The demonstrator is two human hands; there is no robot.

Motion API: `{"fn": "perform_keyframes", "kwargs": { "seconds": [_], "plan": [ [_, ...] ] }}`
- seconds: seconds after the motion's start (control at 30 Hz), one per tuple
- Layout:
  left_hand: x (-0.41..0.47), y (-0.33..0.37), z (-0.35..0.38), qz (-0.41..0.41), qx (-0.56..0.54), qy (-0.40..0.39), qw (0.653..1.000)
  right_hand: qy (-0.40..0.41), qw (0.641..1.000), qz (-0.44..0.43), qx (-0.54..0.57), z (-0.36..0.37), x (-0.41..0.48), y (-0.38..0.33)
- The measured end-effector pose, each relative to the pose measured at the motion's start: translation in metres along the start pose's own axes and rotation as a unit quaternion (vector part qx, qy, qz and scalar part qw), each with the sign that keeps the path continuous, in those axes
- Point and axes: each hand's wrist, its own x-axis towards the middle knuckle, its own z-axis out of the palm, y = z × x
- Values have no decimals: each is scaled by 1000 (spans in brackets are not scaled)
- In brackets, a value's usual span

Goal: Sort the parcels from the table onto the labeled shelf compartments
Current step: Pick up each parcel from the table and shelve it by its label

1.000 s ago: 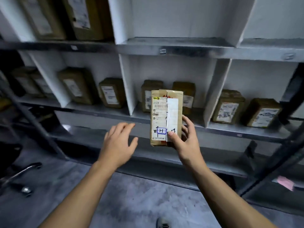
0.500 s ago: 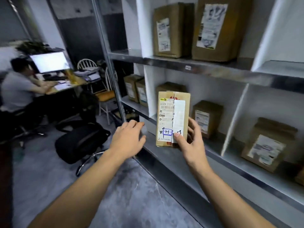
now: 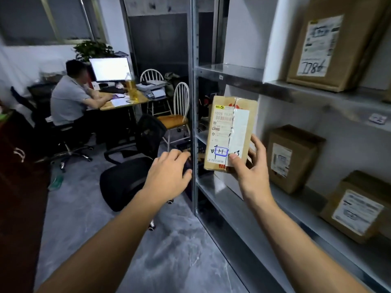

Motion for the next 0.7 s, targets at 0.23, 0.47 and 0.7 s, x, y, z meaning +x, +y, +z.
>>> {"fn": "perform_keyframes", "kwargs": {
  "seconds": [0.23,0.47,0.7],
  "plan": [
    [99,-96,-3,51,-3,30,998,50,998,-24,8,89,86,16],
    [202,-142,-4,147,29,40,988,108,991,-77,-23,132,172,5],
    [323,-134,-1,241,52,90,965,155,977,-132,-61,143,278,-4]
  ]
}}
